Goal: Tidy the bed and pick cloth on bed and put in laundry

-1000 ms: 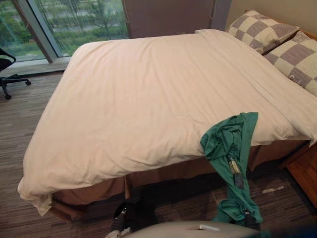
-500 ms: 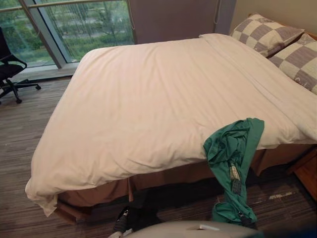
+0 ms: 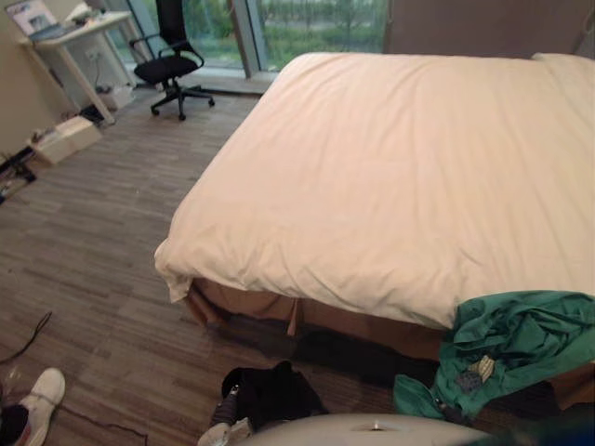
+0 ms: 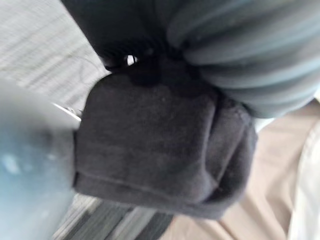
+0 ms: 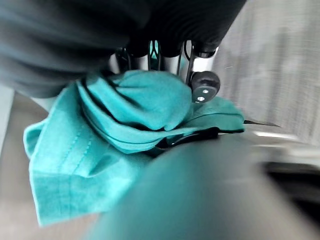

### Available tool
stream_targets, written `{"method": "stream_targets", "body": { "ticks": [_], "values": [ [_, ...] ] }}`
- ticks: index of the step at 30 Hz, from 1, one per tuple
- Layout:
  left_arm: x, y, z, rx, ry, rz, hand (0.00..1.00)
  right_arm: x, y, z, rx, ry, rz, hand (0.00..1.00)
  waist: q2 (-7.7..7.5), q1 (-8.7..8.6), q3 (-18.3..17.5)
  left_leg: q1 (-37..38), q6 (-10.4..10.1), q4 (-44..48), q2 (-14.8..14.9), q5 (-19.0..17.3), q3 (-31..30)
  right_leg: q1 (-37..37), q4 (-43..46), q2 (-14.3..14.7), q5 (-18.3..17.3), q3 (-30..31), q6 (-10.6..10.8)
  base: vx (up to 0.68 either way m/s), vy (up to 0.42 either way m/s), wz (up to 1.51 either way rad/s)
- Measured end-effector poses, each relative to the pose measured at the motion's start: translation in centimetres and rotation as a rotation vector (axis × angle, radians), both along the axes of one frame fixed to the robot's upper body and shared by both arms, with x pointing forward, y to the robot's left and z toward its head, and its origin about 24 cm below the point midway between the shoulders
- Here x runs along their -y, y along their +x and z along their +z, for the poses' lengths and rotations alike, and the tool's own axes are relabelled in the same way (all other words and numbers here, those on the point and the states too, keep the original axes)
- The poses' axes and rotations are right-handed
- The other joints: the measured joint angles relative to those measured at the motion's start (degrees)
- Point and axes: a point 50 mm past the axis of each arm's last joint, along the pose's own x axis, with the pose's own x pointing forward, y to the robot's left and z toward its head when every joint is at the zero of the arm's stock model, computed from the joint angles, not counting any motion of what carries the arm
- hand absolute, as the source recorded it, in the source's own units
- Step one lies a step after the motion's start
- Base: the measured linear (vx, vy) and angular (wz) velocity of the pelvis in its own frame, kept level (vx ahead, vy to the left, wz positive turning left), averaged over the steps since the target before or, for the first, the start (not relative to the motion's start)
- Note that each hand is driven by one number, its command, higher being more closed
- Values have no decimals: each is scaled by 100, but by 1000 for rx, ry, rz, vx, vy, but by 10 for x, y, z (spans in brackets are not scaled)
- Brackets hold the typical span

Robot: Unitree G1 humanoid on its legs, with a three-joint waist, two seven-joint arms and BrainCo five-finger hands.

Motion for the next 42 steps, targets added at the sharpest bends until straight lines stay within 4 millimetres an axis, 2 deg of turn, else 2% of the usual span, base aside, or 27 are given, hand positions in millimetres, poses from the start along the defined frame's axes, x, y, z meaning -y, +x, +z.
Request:
{"method": "stream_targets", "body": {
  "ticks": [1, 2, 3, 4, 5, 6, 7, 8, 10, 11, 13, 16, 18, 21, 22, 23, 24, 25, 26, 27, 28, 29, 31, 32, 34, 35, 42],
  "values": [
    [-4, 10, 5, 46, 23, -21, 100, -5, 1, -1, 3, 15, 1, 100, -138, -33, 110, -219, 328, 0, -241, 494, 113, 99, -14, -123, 63, -448, -73, -35, 3, 224],
    [-6, 16, 8, 74, 40, -47, 100, -5, 3, 0, 6, 19, 2, 100, -180, -45, 212, -358, 609, 26, -334, 645, 379, 222, -19, -180, 121, -844, -163, -37, 32, 243],
    [-7, 24, 11, 99, 49, -71, 100, -5, 1, -1, 1, 18, -2, 100, -228, 9, 326, -478, 881, 585, -356, 88, 1117, 361, -3, -202, 120, -1174, -187, -23, 43, 224],
    [-6, 19, 9, 84, 49, -81, 100, -2, 6, 1, 15, 9, -4, 100, -130, 67, 413, -558, 1032, 1356, -305, -569, 1908, 582, 110, -119, 58, -1601, -161, -39, 52, 247],
    [0, 19, 8, 80, 42, -115, 100, 4, 13, 3, 34, -5, -10, 100, 31, 22, 455, -604, 1151, 1387, -364, -500, 2075, 609, 430, -72, -90, -1828, -179, -50, 42, 234],
    [1, 19, 8, 84, 37, -122, 100, 6, 13, 3, 34, -9, -14, 100, 66, 4, 453, -609, 1070, 1228, -465, -337, 1936, 600, 488, -107, -171, -1781, -244, -104, 27, 230],
    [-3, 26, 12, 111, 49, -127, 100, 4, 15, 4, 43, -2, -18, 100, -230, 46, 371, -618, 900, 841, -784, -271, 1686, 706, 141, -210, -325, -1890, -82, -59, 9, 174],
    [-2, 31, 12, 113, 44, -127, 100, 6, 28, 6, 75, -12, -28, 100, -161, 112, 483, -633, 1040, 1329, -652, -1059, 2091, 844, 81, -220, -397, -2345, 98, -18, 14, 159],
    [-2, 29, 10, 92, 47, -155, 100, 6, 27, 6, 74, -2, -62, 100, -193, 113, 500, -510, 993, 1971, -483, -1570, 2616, 1044, 407, -475, -376, -2889, 135, 175, 77, 140],
    [0, 26, 9, 80, 42, -171, 100, 9, 26, 6, 72, -4, -82, 100, -109, 89, 482, -387, 1030, 1767, -576, -1601, 2491, 1085, 651, -512, -367, -3020, 134, 218, 108, 136],
    [0, 28, 8, 74, 41, -195, 100, 4, 26, 5, 71, 18, -101, 100, -45, 133, 466, -192, 1101, 1241, -786, -1333, 2136, 1014, 806, -553, -249, -3102, 112, 126, 83, 96],
    [-4, 27, 7, 69, 34, -219, 100, 3, 30, 5, 86, 29, -118, 100, -44, 145, 479, 106, 1056, 327, -1018, -843, 1637, 996, 226, -348, -164, -3128, 179, 58, 10, 85],
    [-4, 25, 4, 45, 22, -238, 100, 4, 29, 5, 85, 27, -130, 100, 6, 106, 522, 338, 1065, -3, -1140, -666, 1264, 948, 167, -369, 15, -3141, 168, 7, -6, 89],
    [-2, 27, 4, 47, -2, -272, 100, 7, 30, 6, 93, 21, -149, 100, 82, 153, 507, 396, 1022, -40, -1166, -735, 979, 1000, 608, -493, 140, -3242, 209, -12, -13, 59],
    [-1, 26, 3, 46, -10, -277, 100, 6, 31, 6, 95, 22, -149, 100, 87, 163, 509, 388, 1060, -41, -1163, -797, 928, 1001, 723, -523, 172, -3333, 185, -4, -9, 48],
    [0, 23, 2, 35, -23, -282, 100, 7, 31, 6, 99, 18, -160, 100, 132, 145, 485, 386, 1060, -40, -1136, -875, 922, 999, 880, -530, 253, -3384, 52, 9, -10, 53],
    [1, 22, 1, 32, -31, -284, 100, 8, 30, 7, 100, 16, -164, 100, 163, 129, 467, 386, 1059, -40, -1116, -890, 920, 978, 967, -521, 300, -3339, -26, 77, 5, 75],
    [3, 22, 1, 29, -34, -314, 100, 13, 28, 7, 103, 13, -195, 100, 267, 66, 420, 414, 1088, -19, -1039, -752, 693, 728, 1374, -477, 355, -2827, -329, 146, 22, 104],
    [0, 23, 1, 20, -17, -365, 100, 16, 25, 8, 111, 12, -217, 100, 320, 23, 393, 375, 1060, 0, -998, -688, 353, 489, 1069, -49, -56, -1664, -182, 153, 17, 98],
    [-1, 23, 2, 20, -14, -370, 100, 16, 24, 8, 111, 13, -220, 100, 314, 22, 397, 372, 1054, 0, -998, -684, 316, 469, 1034, 7, -87, -1559, -170, 125, 3, 131],
    [-3, 30, 4, 31, -1, -390, 100, 16, 17, 6, 101, 24, -252, 100, 251, -29, 444, 392, 993, 1, -998, -611, -56, 335, 788, 359, -244, -584, -104, 76, -20, 124],
    [-4, 32, 3, 26, 3, -399, 100, 15, 5, 4, 81, 37, -292, 100, 207, -14, 472, 467, 949, 2, -1003, -577, -277, 299, 726, 525, -297, -110, -18, 75, -17, 132],
    [-4, 28, 2, 14, -2, -393, 100, 14, -6, 1, 56, 57, -337, 100, 193, 10, 491, 670, 923, 0, -1033, -584, -473, 306, 669, 487, -292, 98, -10, 111, -14, 78],
    [-8, 23, 2, 1, 7, -388, 100, 12, -9, 0, 49, 76, -356, 100, 124, 8, 465, 752, 875, -12, -1081, -621, -553, 300, 571, 405, -287, 164, -12, 80, -8, 50],
    [-13, 19, 1, -14, 20, -382, 100, 8, -4, 0, 55, 102, -355, 100, 53, 51, 425, 865, 829, -35, -1133, -761, -421, 254, 352, 313, -191, 441, 12, 23, -16, 1],
    [-13, 8, -2, -42, 11, -368, 100, 2, 6, -3, 26, 178, -372, 100, 2, 36, 671, 1103, 777, -41, -1216, -837, -107, 615, -708, 360, 395, 653, -5, 15, -13, -10],
    [-13, 7, -2, -43, 10, -360, 100, 2, 6, -3, 20, 181, -376, 100, -1, 28, 673, 1121, 704, -45, -1204, -886, -29, 612, -712, 367, 396, 726, -6, 0, 0, -5]
  ]
}}
